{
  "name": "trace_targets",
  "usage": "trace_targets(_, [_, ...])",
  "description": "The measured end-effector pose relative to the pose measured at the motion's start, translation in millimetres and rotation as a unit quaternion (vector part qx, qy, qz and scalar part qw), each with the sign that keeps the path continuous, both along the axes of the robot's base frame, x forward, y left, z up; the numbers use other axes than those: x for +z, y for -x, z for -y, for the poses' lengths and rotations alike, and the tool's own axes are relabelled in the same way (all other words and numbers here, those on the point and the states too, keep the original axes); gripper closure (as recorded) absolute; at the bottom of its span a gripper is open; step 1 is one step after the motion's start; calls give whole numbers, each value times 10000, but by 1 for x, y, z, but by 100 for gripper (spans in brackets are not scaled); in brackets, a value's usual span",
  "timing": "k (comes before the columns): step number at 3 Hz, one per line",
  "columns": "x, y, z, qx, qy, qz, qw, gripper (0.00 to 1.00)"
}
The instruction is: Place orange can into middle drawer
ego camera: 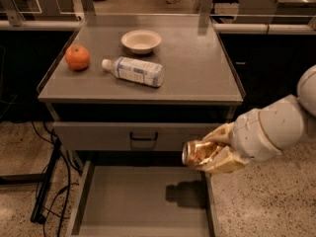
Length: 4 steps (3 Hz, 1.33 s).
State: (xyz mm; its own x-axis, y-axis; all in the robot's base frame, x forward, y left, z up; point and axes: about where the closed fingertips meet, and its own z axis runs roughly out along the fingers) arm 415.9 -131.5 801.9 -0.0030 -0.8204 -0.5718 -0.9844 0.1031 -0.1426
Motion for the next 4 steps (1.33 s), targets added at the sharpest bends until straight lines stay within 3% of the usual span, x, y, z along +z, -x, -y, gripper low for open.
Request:
trace_targets(1, [-43,32,-24,69,-191,-228,9995,100])
trace_targets(2, [-79,39,-50,58,-340,-153,9993,100])
trace_targets(3, [-103,29,-82,-15,-445,106,9989,100])
trace_targets(4, [-119,10,-93,-245,-582,310,9975,100])
